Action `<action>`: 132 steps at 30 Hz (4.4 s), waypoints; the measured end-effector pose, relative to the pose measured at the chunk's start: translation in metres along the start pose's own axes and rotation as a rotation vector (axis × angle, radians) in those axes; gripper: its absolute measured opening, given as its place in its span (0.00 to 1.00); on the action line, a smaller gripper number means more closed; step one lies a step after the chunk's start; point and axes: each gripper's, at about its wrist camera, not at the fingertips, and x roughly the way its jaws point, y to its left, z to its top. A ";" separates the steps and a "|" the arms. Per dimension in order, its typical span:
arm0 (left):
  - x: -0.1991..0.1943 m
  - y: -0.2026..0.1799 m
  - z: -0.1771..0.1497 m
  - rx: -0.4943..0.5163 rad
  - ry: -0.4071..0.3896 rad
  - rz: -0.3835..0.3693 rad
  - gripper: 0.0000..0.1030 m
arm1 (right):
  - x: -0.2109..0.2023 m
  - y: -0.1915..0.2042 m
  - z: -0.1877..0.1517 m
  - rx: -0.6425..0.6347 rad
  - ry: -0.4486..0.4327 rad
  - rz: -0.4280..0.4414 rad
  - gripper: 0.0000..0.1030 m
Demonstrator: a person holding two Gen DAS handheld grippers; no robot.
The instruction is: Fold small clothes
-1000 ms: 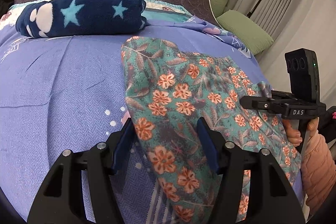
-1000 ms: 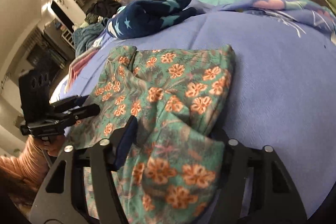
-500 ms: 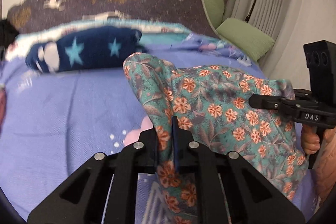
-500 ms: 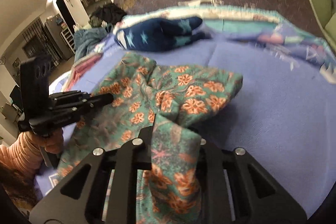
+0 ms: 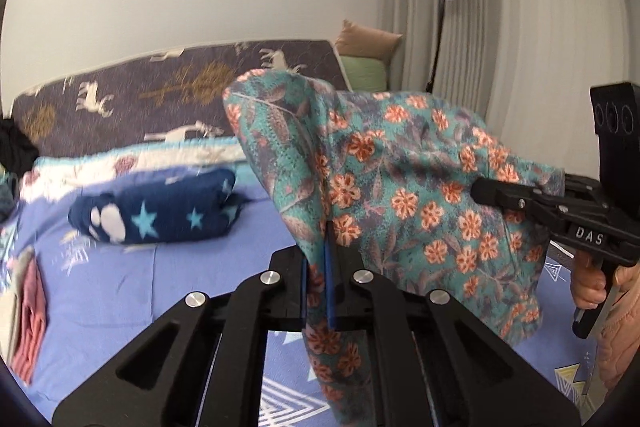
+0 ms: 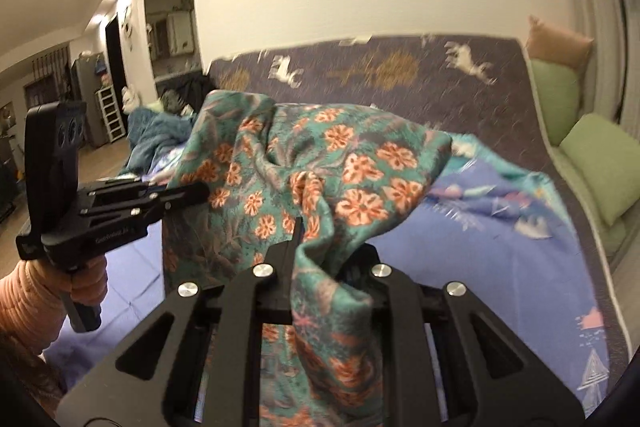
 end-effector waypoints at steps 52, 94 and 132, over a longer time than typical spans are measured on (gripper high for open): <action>0.283 0.022 -0.018 0.321 0.339 0.289 0.49 | 0.271 -0.159 -0.020 0.202 0.410 -0.396 0.58; -0.089 -0.039 -0.044 0.041 0.040 0.199 0.98 | -0.058 0.076 -0.053 0.222 0.033 -0.521 0.77; -0.105 -0.039 -0.056 0.033 0.061 0.228 0.98 | -0.066 0.104 -0.058 0.210 0.065 -0.531 0.79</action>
